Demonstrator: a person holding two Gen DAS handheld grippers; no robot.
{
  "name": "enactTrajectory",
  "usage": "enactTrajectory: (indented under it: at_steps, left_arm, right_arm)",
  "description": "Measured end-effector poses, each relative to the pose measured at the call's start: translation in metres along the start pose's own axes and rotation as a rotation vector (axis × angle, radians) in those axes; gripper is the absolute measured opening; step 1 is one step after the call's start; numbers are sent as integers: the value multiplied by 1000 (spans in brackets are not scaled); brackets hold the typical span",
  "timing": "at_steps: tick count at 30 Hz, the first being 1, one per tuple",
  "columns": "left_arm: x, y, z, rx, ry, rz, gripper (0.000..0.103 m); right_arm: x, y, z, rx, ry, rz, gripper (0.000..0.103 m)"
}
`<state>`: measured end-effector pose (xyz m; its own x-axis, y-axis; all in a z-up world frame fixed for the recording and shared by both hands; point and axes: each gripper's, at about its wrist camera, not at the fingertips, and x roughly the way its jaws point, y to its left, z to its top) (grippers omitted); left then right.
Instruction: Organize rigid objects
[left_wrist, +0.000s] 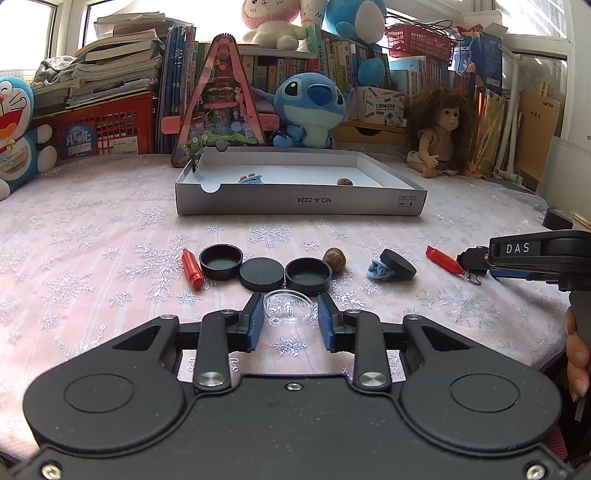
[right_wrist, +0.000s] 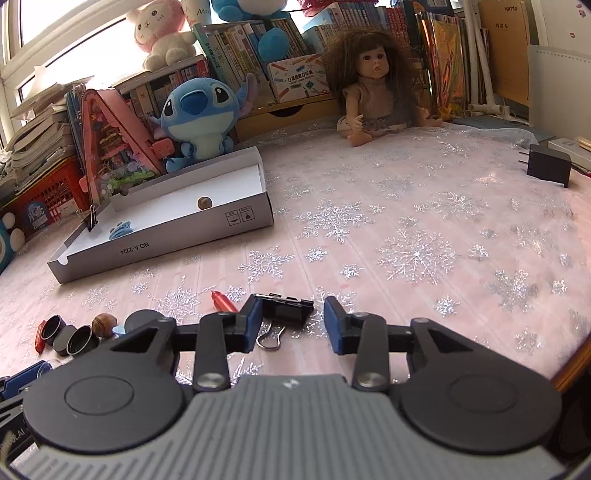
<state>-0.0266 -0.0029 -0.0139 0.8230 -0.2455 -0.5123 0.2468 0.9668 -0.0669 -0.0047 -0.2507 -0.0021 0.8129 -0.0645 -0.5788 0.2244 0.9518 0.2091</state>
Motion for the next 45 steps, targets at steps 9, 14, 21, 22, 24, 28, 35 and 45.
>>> enactTrajectory:
  at_steps: [9,14,21,22,24,28,35,45]
  left_arm:
    - [2,-4,-1,24,-10,8,28]
    - [1,-4,-1,26,-10,5,27]
    - [2,-3,-1,22,-11,8,27]
    - [1,-3,-1,22,-11,7,27]
    - [1,-3,-1,22,-10,7,27]
    - [1,-3,-1,19,-11,10,27]
    - [2,-2,-1,16,-11,10,27]
    - [2,-3,-1,21,-10,9,27]
  right_arm:
    - [2,3,1,-48,-2,34,39]
    - [6,10,4,-135,6,94,14]
    - [8,9,6,-251,15,179,14]
    - [7,9,6,-271,18,188,14]
    - [6,8,6,-311,26,210,14]
    - [3,2,3,-366,43,198,27]
    - [0,-13,10,-318,56,96,25]
    - [20,21,18,-313,26,151,61]
